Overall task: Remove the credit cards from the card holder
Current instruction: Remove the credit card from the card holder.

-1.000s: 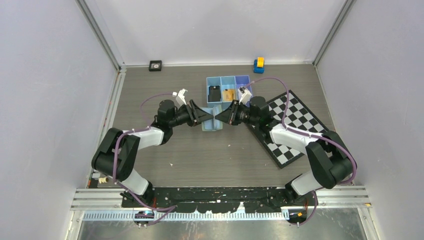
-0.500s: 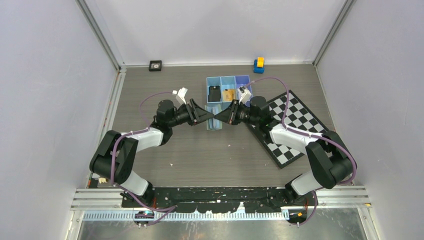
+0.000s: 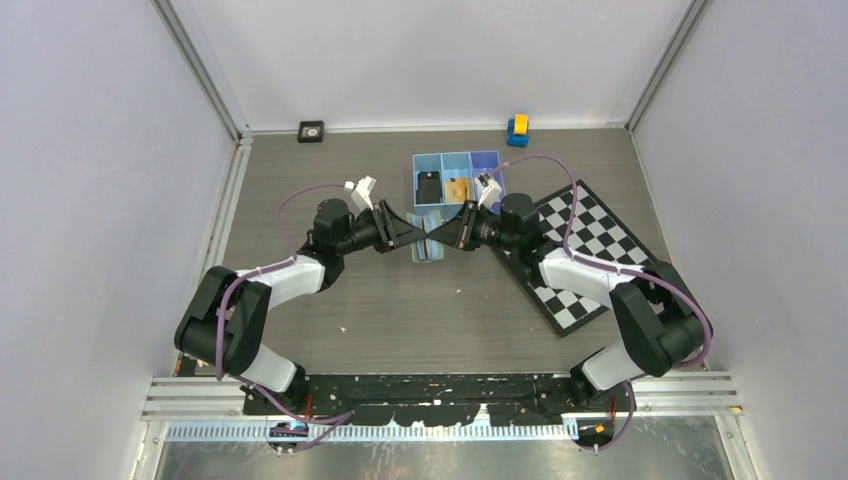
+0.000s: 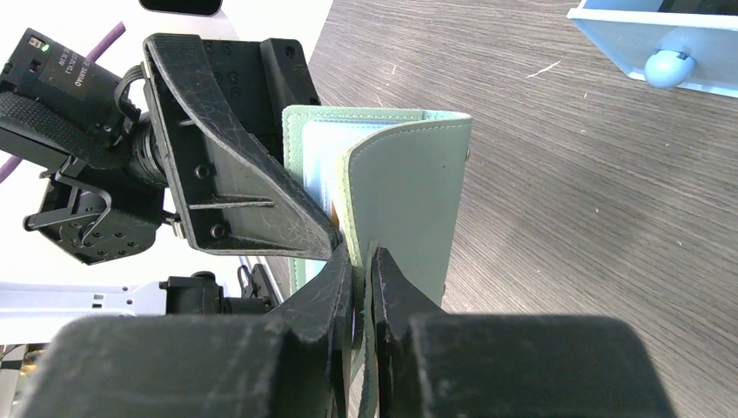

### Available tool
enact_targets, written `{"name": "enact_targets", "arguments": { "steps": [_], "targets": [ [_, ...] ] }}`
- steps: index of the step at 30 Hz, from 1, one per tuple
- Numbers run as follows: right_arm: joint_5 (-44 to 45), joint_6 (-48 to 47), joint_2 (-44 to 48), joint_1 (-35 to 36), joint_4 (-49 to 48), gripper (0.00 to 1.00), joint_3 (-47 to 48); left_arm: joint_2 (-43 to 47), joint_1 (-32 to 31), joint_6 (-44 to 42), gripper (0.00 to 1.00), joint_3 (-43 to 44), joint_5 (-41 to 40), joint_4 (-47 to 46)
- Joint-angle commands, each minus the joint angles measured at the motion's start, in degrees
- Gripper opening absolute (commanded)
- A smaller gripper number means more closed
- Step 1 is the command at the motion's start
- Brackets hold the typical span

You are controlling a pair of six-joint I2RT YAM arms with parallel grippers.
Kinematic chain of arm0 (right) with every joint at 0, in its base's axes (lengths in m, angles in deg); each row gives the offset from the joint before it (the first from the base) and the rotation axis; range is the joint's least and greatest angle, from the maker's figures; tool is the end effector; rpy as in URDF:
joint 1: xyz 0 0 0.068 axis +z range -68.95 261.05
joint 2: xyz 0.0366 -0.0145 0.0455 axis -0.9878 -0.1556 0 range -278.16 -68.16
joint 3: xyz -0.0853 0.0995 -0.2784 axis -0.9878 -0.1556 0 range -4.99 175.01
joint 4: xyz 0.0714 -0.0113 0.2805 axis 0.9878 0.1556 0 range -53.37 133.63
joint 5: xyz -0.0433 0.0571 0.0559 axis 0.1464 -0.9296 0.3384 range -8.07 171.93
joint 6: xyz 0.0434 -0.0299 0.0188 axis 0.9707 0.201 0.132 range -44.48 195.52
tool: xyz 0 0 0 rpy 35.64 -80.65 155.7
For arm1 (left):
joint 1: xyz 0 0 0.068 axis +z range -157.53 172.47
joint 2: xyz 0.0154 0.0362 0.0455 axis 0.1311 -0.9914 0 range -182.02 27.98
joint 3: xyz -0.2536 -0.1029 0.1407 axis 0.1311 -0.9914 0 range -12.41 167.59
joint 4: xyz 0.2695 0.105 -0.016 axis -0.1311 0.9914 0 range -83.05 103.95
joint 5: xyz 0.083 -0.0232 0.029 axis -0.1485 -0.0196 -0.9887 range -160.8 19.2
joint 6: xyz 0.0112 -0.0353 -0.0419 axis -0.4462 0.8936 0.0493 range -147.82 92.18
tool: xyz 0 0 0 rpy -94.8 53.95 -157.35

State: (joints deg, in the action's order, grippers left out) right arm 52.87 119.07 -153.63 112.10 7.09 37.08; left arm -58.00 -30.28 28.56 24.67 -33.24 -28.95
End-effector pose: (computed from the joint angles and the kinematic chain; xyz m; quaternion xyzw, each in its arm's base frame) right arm 0.2832 0.1924 0.2414 -0.0709 0.7744 0.5188 0.3551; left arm 0.2923 -0.1481 0.2215 -0.0225 0.7672 -0.5696 0.2940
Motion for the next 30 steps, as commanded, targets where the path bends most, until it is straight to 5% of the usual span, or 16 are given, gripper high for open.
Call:
{"name": "enact_targets", "arguments": {
  "steps": [1,17,20,26,30],
  "targets": [
    [-0.3,0.7,1.0,0.1,-4.5,0.01,0.1,1.2,-0.1,-1.4,0.38,1.5,-0.7,0.9],
    [-2.2,4.4,1.0,-2.6,-8.9,0.01,-1.7,1.7,1.2,0.1,0.43,0.5,-0.5,-0.6],
    [-2.8,4.5,0.6,-2.6,-9.0,0.00,-1.6,1.5,1.2,0.0,0.36,0.5,-0.2,-0.7],
    [-2.3,2.6,1.1,-1.2,-7.3,0.42,-0.8,0.4,1.2,0.5,0.22,0.7,0.5,-2.0],
    [2.0,-2.4,2.3,1.0,1.0,0.58,1.3,0.3,1.2,0.6,0.15,0.4,0.6,-2.8]
  ]
}}
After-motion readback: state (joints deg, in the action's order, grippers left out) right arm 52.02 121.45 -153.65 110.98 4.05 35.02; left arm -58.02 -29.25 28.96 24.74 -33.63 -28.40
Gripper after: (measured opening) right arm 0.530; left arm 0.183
